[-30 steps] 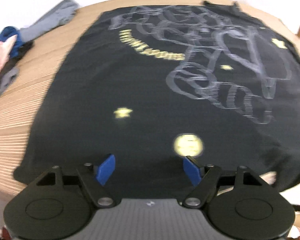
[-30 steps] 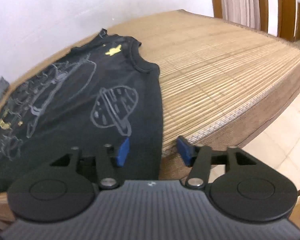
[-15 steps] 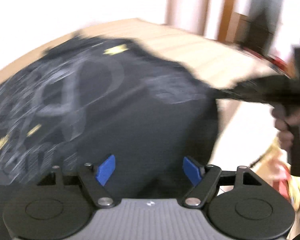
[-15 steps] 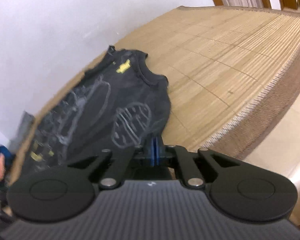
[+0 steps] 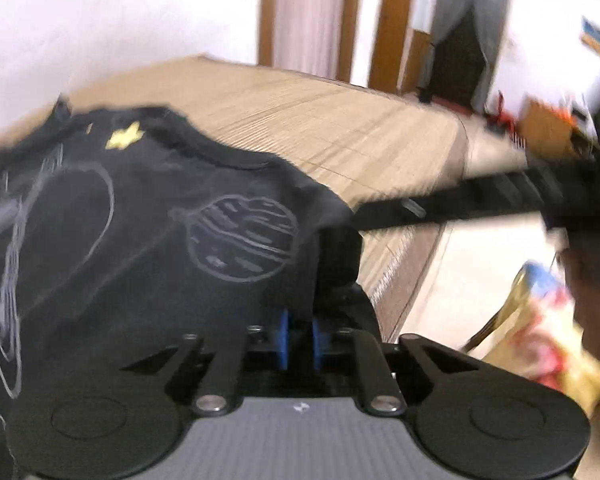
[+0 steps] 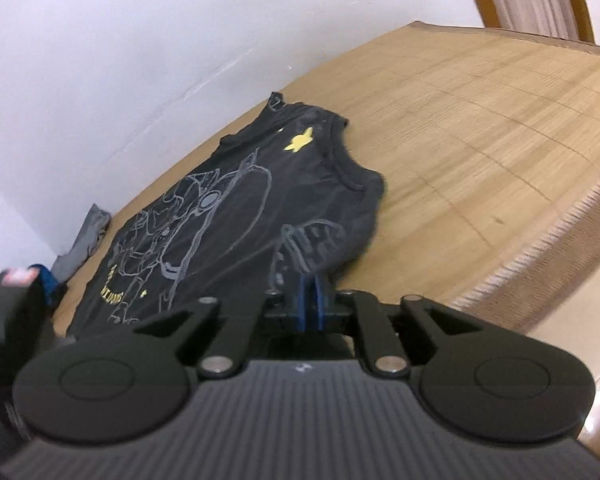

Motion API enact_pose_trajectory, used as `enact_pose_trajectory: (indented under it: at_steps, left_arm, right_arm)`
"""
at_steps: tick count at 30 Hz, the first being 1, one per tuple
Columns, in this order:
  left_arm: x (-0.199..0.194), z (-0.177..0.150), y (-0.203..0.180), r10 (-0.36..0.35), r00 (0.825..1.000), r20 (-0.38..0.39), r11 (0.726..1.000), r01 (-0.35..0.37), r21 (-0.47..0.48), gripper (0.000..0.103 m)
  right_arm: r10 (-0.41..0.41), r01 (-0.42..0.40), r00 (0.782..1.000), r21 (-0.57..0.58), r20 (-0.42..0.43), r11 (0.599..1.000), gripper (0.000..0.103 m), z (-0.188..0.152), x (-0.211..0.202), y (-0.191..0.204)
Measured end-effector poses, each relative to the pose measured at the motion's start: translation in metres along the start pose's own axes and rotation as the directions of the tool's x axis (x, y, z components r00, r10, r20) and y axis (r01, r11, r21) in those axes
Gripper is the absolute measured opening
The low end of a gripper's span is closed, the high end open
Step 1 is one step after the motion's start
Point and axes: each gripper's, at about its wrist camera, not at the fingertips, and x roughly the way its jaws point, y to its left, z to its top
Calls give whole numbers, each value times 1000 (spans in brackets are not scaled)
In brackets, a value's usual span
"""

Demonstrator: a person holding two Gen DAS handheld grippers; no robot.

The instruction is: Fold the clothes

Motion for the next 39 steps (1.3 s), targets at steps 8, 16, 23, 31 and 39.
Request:
enact_pose_trajectory:
  at_steps: [8, 16, 23, 31, 39]
  left_arm:
    - [-7, 11, 15, -5, 1000, 20, 997, 7, -80, 9]
    - [-32, 14, 10, 22, 997, 74, 996, -16, -87, 9]
    - [-78, -17, 32, 173, 983, 57, 978, -164, -127, 21]
    - [-173, -121, 83, 511, 849, -135, 808, -528, -260, 49]
    - [-262, -193, 170, 702, 658, -272, 535, -740, -408, 57]
  right_arm:
    - [5, -15, 999, -245, -42, 969, 58, -47, 10, 0]
    - [-52, 40, 998, -425, -18, 904, 62, -72, 25, 34]
    - [-60, 28, 997, -490, -49, 871, 7, -79, 18, 56]
    - [177, -173, 983, -86, 44, 981, 4, -23, -18, 39]
    - [183, -183, 982, -12, 47, 983, 4, -1, 1, 52]
